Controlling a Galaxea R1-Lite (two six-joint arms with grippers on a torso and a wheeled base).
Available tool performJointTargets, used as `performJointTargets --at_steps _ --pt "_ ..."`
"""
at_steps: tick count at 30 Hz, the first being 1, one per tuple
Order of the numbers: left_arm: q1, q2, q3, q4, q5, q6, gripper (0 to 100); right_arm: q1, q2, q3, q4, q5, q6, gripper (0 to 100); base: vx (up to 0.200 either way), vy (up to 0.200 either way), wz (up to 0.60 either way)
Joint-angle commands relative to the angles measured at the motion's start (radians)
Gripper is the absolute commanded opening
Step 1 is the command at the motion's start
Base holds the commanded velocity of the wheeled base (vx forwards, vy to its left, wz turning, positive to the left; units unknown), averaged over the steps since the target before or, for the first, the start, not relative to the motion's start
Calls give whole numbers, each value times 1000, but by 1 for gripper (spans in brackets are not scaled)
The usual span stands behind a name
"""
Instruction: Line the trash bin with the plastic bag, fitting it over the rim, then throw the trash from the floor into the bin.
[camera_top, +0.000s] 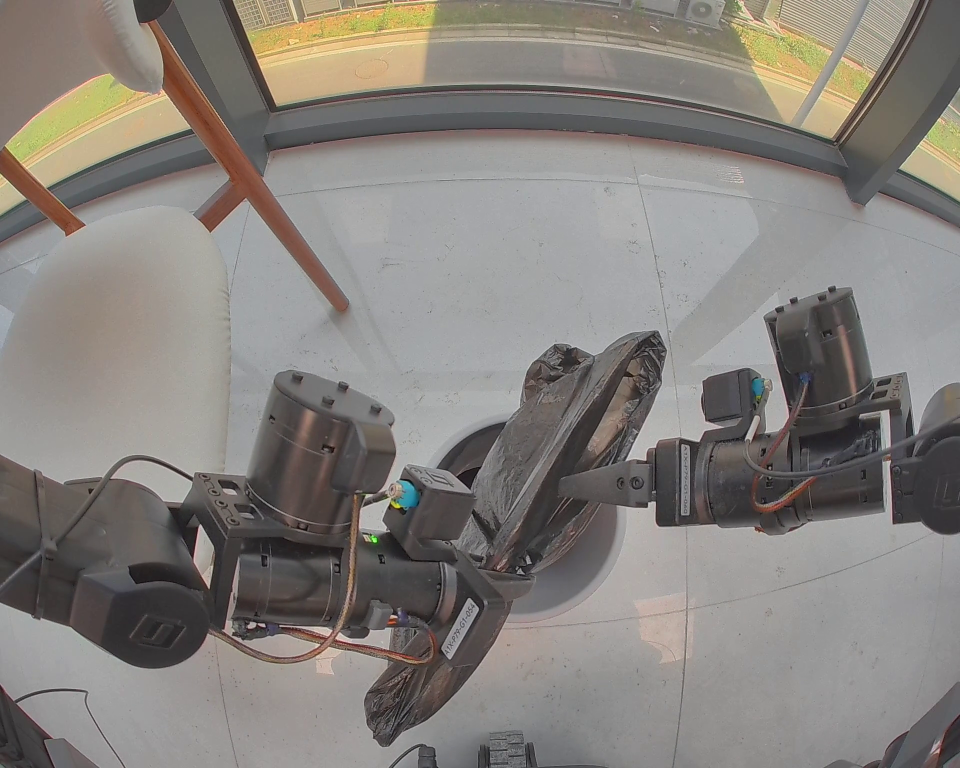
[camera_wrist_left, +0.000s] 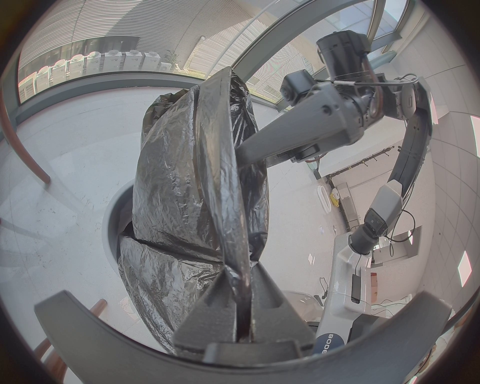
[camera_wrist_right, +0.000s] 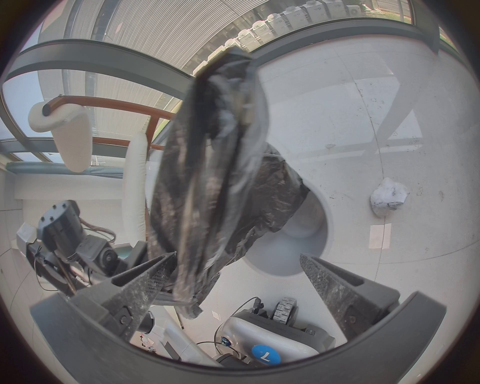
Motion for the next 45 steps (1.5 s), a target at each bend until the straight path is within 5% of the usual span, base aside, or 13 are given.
performJointTargets --at_steps 1,11,12,29,39,45 --pt "1 -3 0 -1 -1 0 0 -30 24 -6 -1 -2 -5 100 0 0 0" --pt "1 -2 -5 -1 -1 0 0 -30 75 -25 -84 -34 -11 100 0 0 0" --pt "1 -2 -5 -1 -1 0 0 -30 80 -19 -101 -37 -22 0 0 0 0" --pt "-5 83 -72 -2 20 6 0 -39 95 18 -118 -58 -89 0 0 0 0" --pt "-71 261 -227 1 70 -17 0 -188 142 24 -119 -57 -241 0 0 0 0" --pt "-114 305 -233 -1 91 -63 0 -220 161 44 -121 -55 -250 0 0 0 0"
